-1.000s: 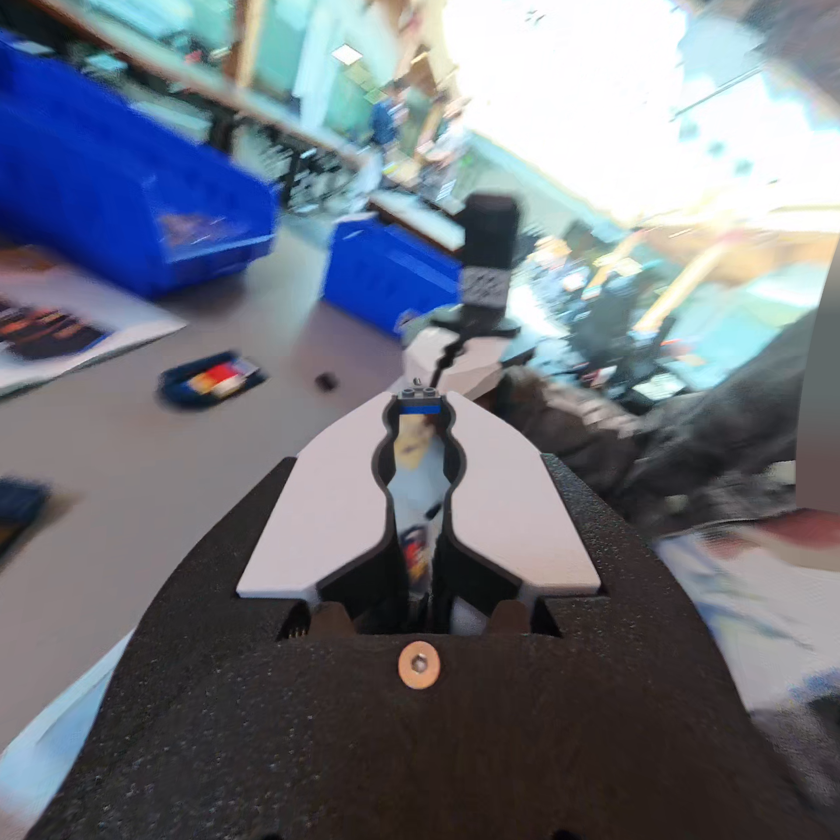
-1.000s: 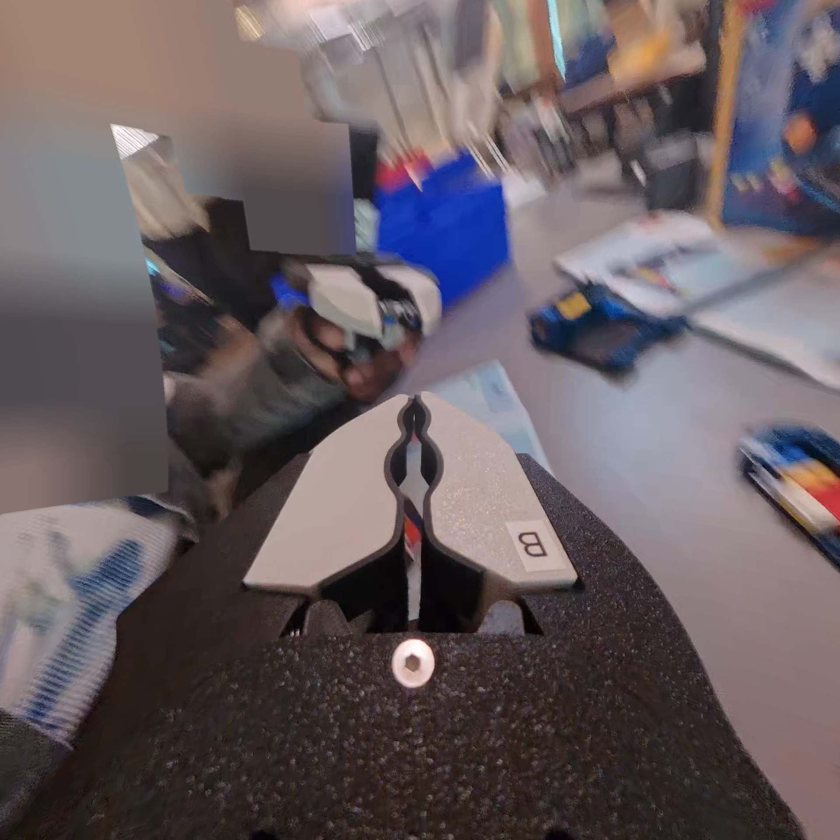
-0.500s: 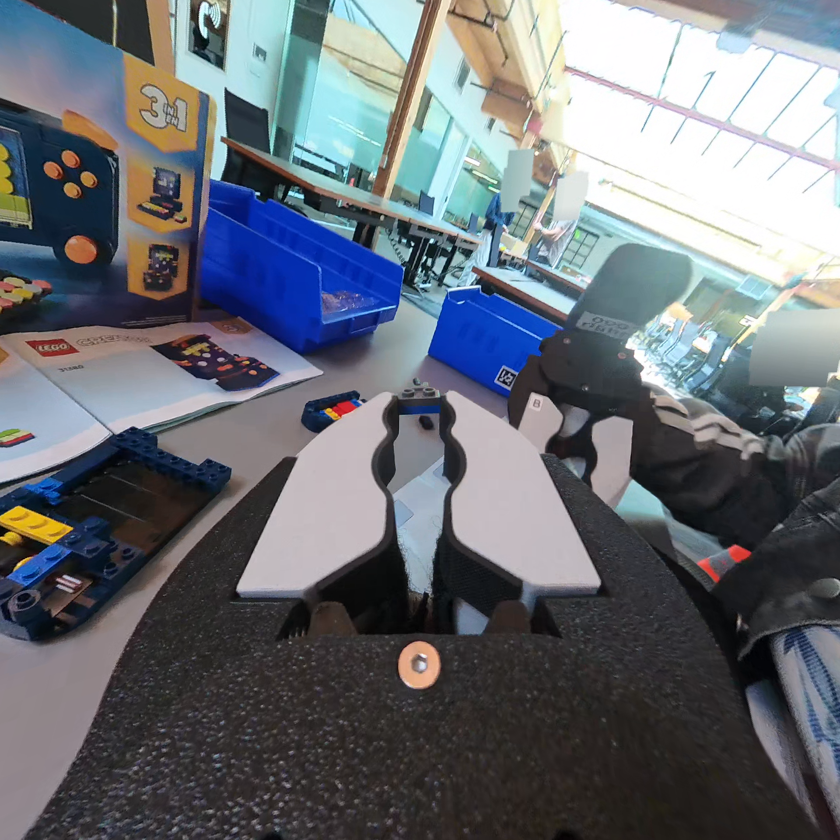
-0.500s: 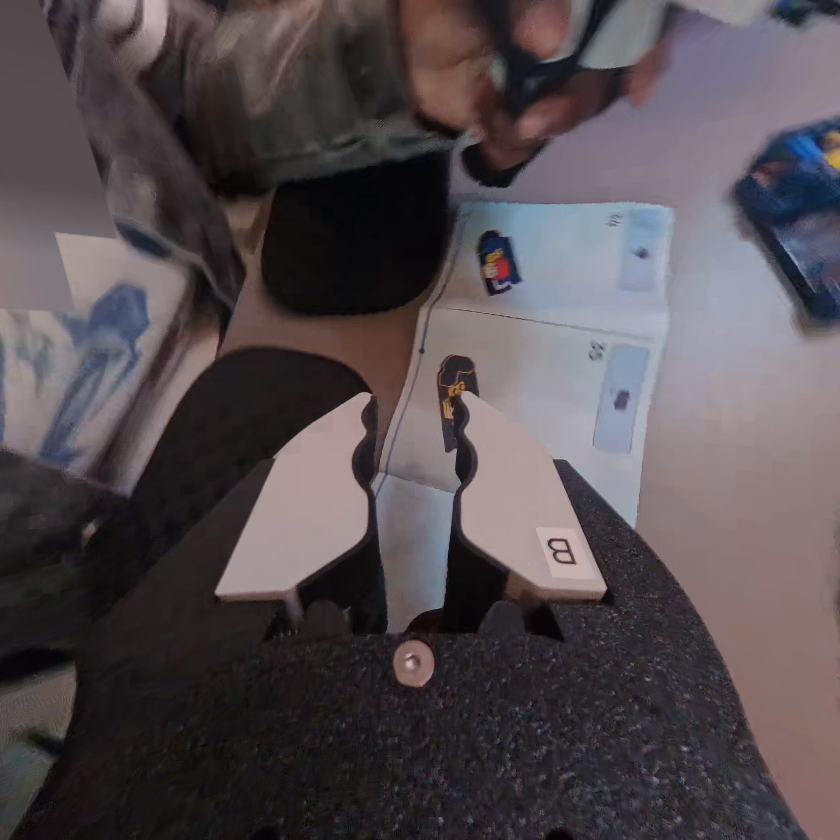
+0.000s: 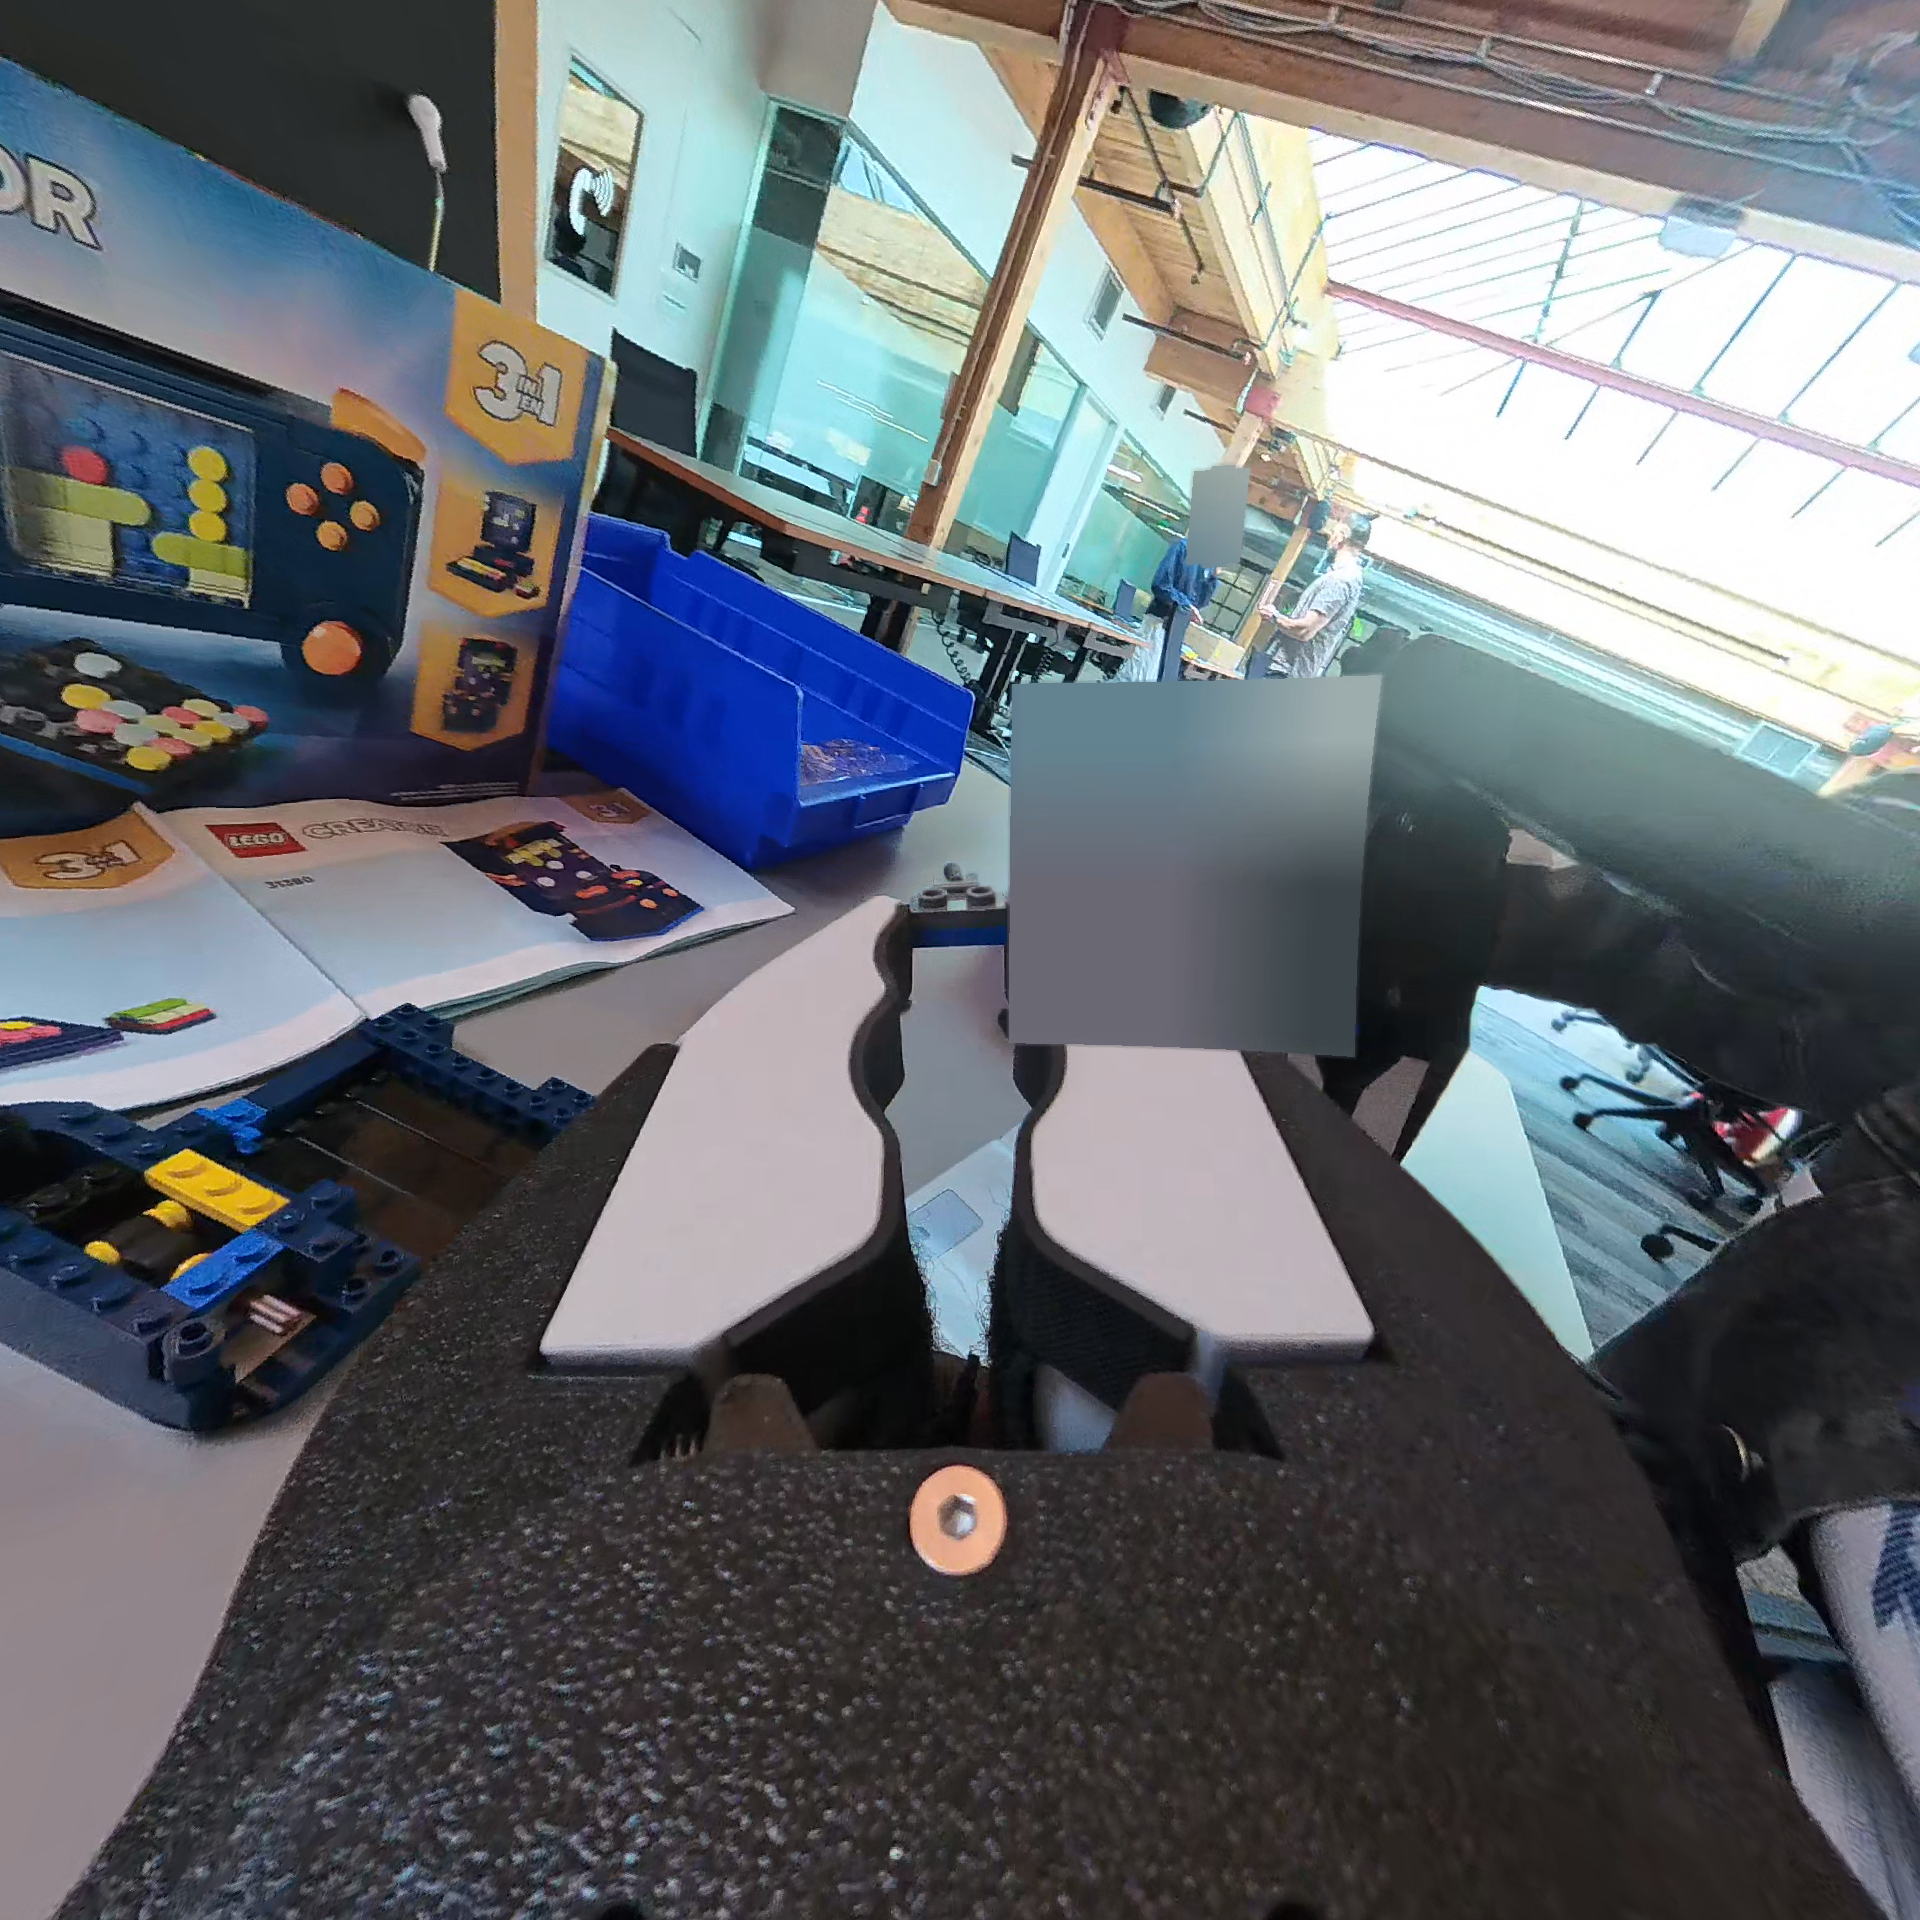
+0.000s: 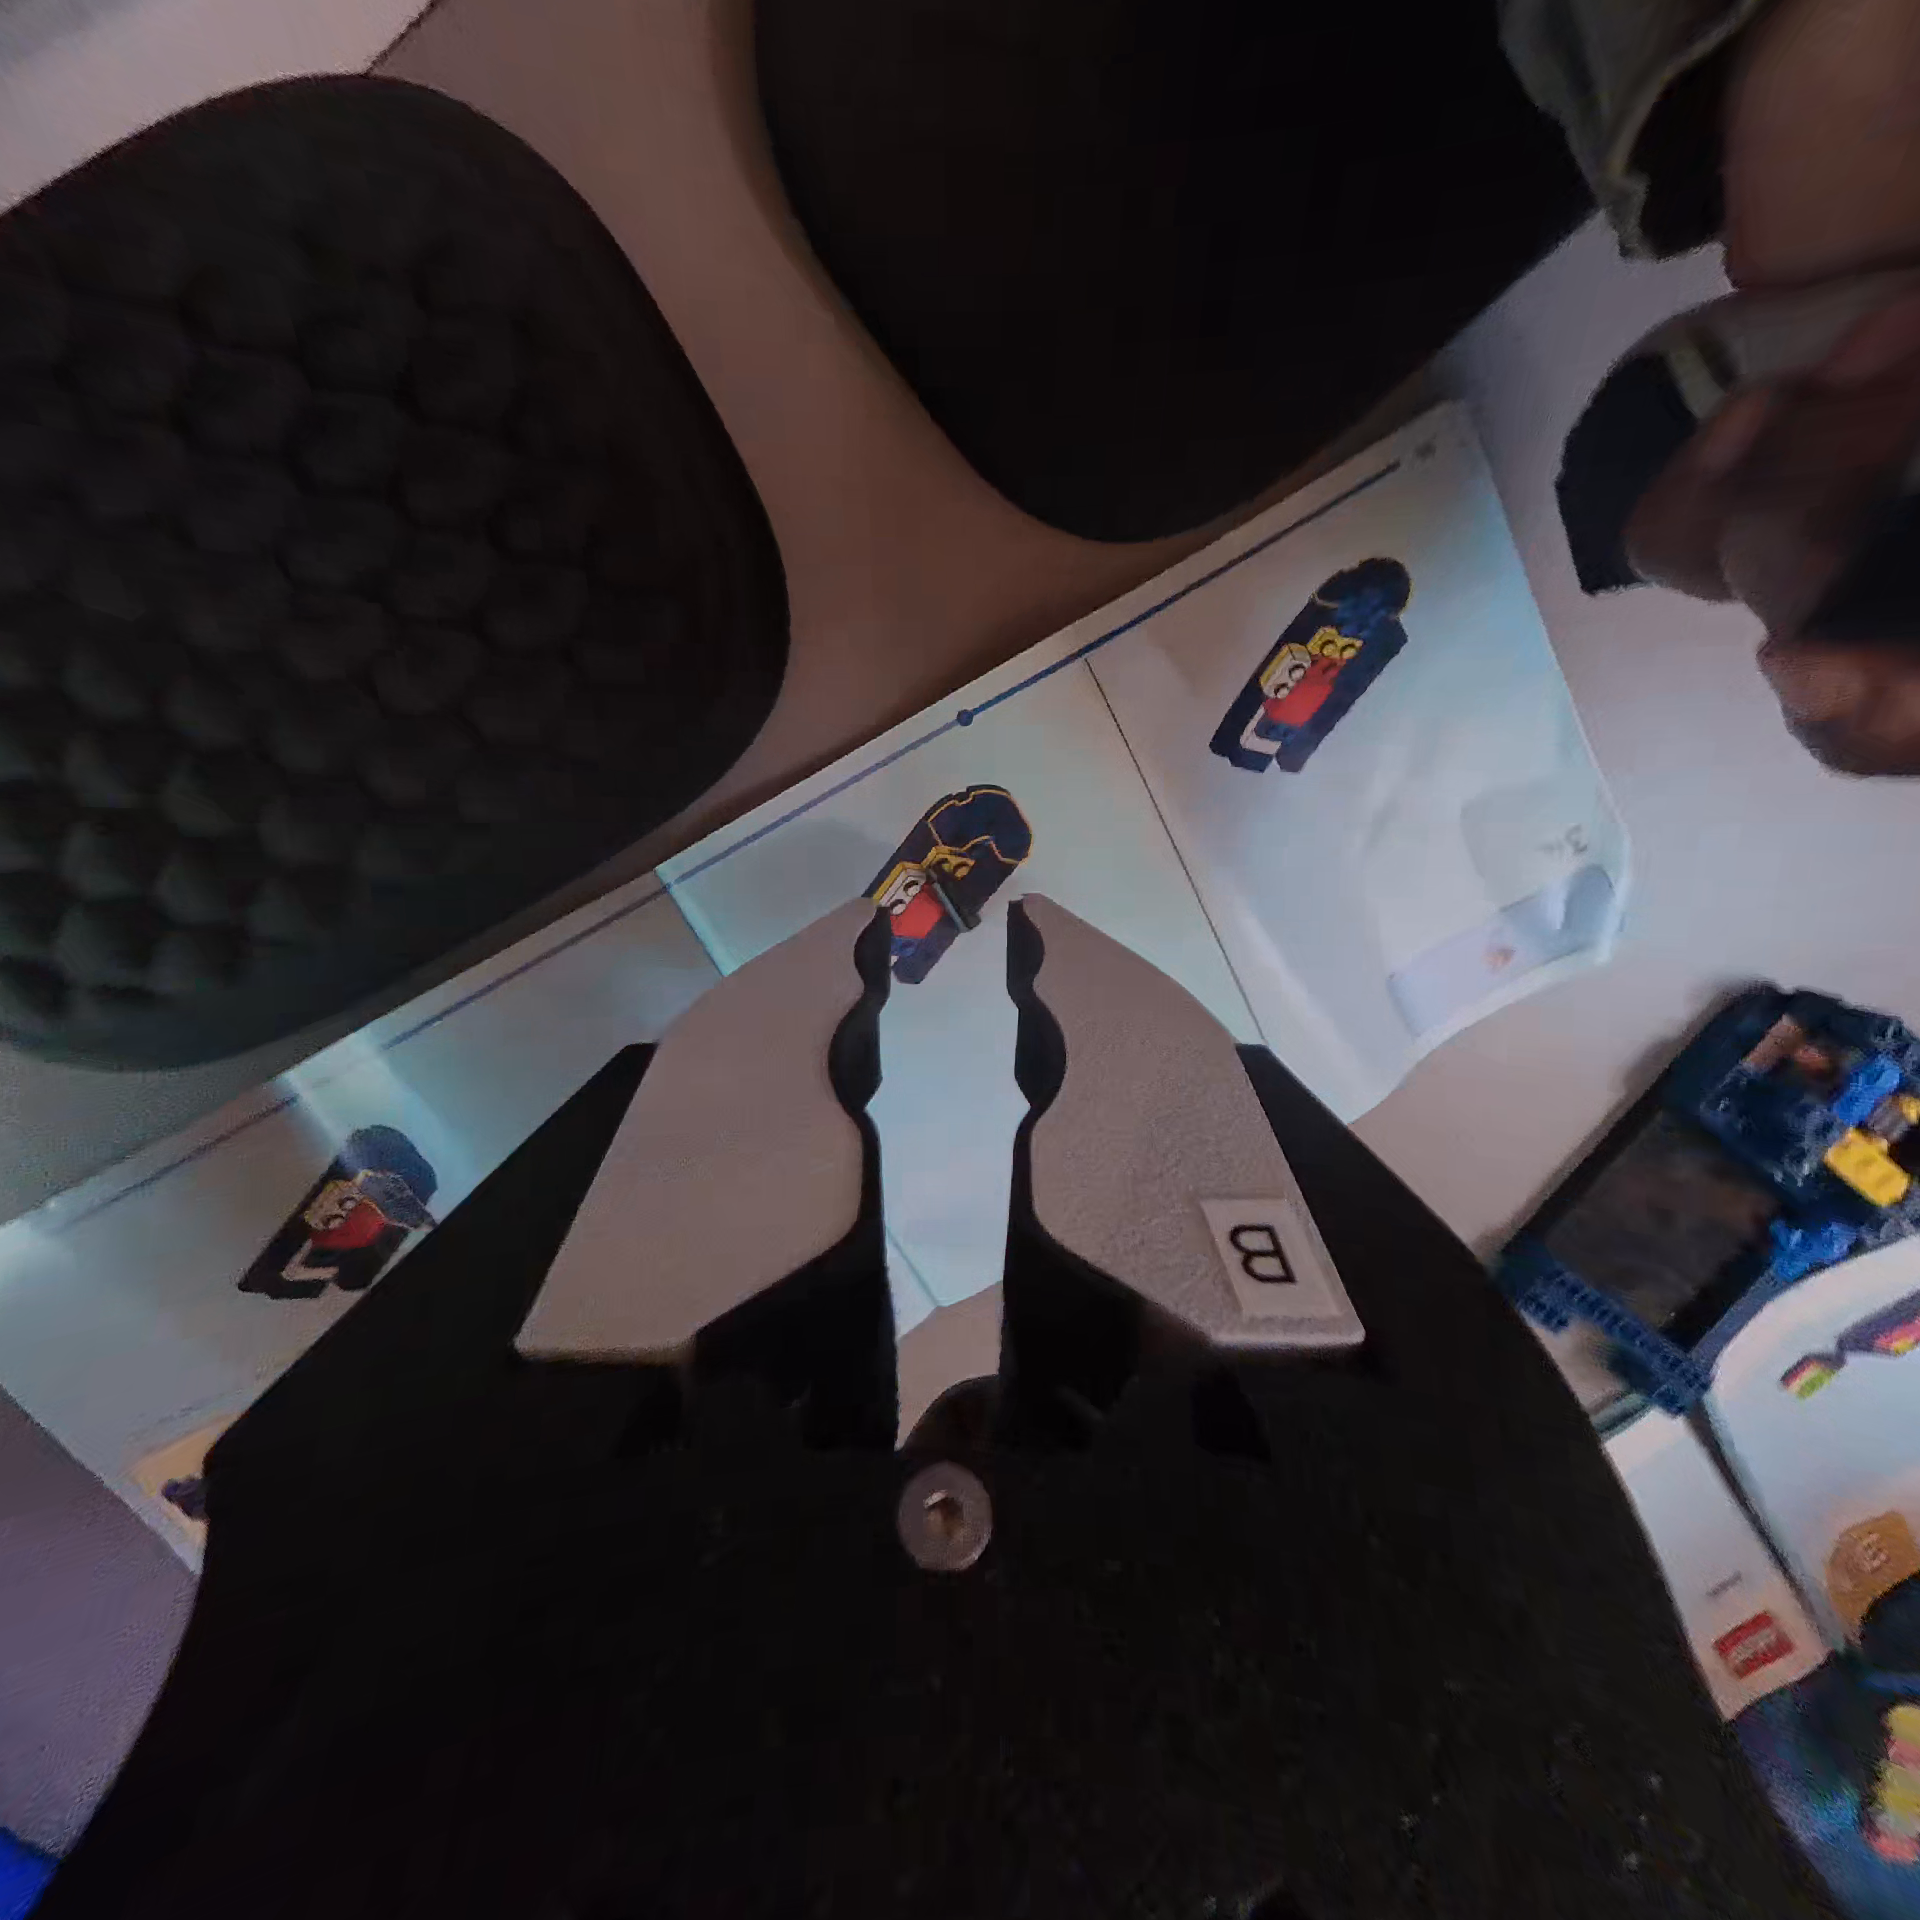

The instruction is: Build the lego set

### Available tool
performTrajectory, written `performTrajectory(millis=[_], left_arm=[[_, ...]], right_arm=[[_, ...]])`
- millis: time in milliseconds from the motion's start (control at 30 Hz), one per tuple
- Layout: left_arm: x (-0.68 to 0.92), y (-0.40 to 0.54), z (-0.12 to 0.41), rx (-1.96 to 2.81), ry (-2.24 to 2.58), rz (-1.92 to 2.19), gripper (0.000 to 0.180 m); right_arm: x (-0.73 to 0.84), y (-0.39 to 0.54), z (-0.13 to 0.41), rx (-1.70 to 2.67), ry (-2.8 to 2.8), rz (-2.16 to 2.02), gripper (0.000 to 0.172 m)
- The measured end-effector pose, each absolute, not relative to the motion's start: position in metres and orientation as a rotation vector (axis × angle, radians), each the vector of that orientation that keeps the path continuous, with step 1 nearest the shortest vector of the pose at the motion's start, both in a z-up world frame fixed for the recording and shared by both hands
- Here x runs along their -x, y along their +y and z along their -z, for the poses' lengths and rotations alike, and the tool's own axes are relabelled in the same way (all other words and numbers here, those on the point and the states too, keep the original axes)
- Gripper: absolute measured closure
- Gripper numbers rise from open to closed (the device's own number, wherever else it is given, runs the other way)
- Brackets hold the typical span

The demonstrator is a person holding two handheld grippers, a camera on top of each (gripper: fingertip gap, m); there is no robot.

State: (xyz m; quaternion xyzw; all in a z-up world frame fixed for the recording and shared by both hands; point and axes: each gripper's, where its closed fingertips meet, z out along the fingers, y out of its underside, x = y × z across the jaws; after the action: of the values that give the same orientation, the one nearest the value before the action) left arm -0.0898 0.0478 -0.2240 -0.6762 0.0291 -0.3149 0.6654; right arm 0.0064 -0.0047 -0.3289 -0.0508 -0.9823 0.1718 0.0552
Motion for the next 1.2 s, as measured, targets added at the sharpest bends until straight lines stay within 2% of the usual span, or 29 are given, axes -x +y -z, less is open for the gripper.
performTrajectory(millis=[133,167,300,400,500,600,667,733,1000,1200], left_arm=[[0.089,0.048,0.224,1.528,0.073,0.707,0.164],[0.088,0.048,0.224,1.533,0.081,0.703,0.164],[0.085,0.049,0.228,1.552,0.106,0.679,0.164],[0.08,0.048,0.227,1.548,0.123,0.701,0.164],[0.075,0.045,0.219,1.499,0.123,0.767,0.164],[0.068,0.038,0.203,1.379,0.115,0.864,0.164],[0.057,0.03,0.19,1.277,0.121,0.971,0.165],[0.046,0.024,0.179,1.182,0.104,1.105,0.164],[0.013,0.018,0.172,1.036,-0.001,1.327,0.165],[-0.012,0.017,0.17,1.054,-0.019,1.305,0.165]], right_arm=[[-0.009,-0.004,0.348,-0.008,-3.113,-0.384,0.151],[-0.011,-0.001,0.361,-0.03,-3.141,-0.315,0.164],[-0.011,-0.009,0.361,0.091,-3.091,-0.47,0.166],[-0.009,-0.01,0.358,0.345,-2.96,-0.701,0.166],[0.007,-0.023,0.315,0.665,-2.566,-1.233,0.167],[0.019,-0.005,0.227,0.834,-1.849,-1.83,0.167],[0.014,0.026,0.18,0.857,-1.341,-2.051,0.166],[0.004,0.053,0.157,0.877,-0.961,-2.152,0.167],[-0.008,0.061,0.146,0.889,-0.364,-2.283,0.167],[-0.013,0.042,0.148,0.893,-0.222,-2.302,0.167]])
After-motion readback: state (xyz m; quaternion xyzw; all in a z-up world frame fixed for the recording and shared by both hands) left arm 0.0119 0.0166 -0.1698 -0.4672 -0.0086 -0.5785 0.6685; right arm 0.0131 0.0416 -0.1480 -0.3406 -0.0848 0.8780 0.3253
